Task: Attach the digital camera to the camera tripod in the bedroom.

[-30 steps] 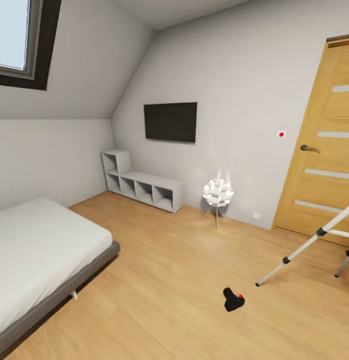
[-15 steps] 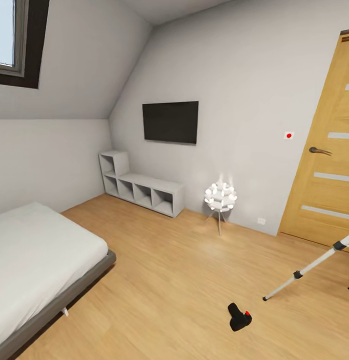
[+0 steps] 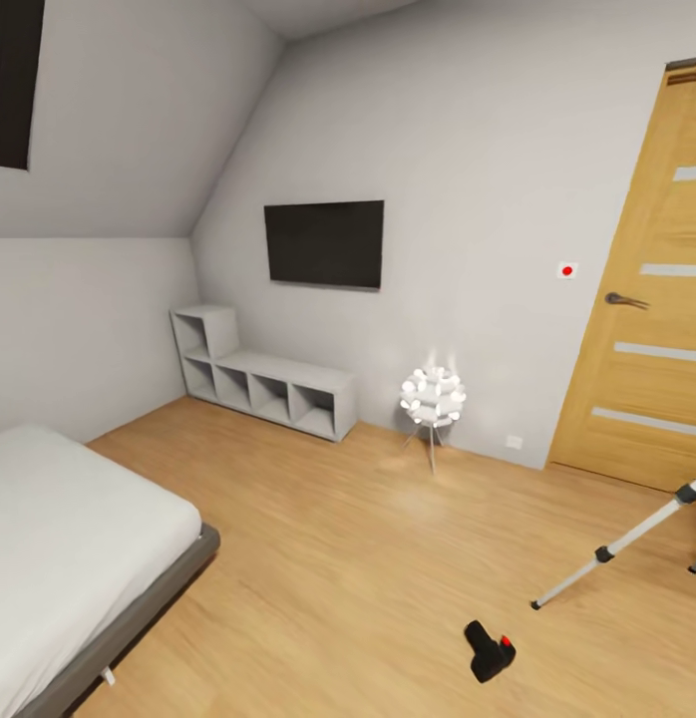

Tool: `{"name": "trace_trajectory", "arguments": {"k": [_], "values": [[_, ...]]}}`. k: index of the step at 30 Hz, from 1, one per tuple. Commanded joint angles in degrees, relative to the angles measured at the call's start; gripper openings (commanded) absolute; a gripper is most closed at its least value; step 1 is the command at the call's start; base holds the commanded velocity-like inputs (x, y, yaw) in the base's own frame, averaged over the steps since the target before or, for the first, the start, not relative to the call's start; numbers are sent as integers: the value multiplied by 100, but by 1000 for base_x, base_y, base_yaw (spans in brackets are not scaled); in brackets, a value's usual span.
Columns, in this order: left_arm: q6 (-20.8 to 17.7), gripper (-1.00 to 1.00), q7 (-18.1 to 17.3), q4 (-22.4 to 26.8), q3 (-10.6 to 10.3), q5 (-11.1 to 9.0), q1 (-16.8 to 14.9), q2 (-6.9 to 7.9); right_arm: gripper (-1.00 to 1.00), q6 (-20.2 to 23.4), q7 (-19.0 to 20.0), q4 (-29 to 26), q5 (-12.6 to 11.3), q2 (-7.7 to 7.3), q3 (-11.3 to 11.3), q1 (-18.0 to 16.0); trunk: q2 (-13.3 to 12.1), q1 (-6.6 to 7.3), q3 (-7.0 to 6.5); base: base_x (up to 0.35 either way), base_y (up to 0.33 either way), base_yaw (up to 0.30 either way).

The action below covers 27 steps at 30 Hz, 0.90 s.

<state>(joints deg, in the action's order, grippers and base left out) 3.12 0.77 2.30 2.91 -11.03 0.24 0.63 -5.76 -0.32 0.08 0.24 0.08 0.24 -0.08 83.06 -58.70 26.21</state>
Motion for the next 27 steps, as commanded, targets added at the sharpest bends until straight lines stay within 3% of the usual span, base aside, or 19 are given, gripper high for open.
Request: {"name": "trace_trajectory", "arguments": {"k": [1, 7, 27], "values": [[8, 100, 2, 7, 26, -13, 3, -1, 100, -19, -3, 1, 2, 0, 0, -1, 2, -2, 4, 208, 295, -243], [13, 100, 2, 10, 26, -13, 3, 1, 100, -19, -6, 1, 2, 1, 3, -1, 2, -2, 4, 161, 218, -245], [16, 100, 2, 16, 26, -9, 3, -1, 100, -20, -6, 1, 2, 1, 2, -1, 2, -2, 4, 9, 10, -246]]}}
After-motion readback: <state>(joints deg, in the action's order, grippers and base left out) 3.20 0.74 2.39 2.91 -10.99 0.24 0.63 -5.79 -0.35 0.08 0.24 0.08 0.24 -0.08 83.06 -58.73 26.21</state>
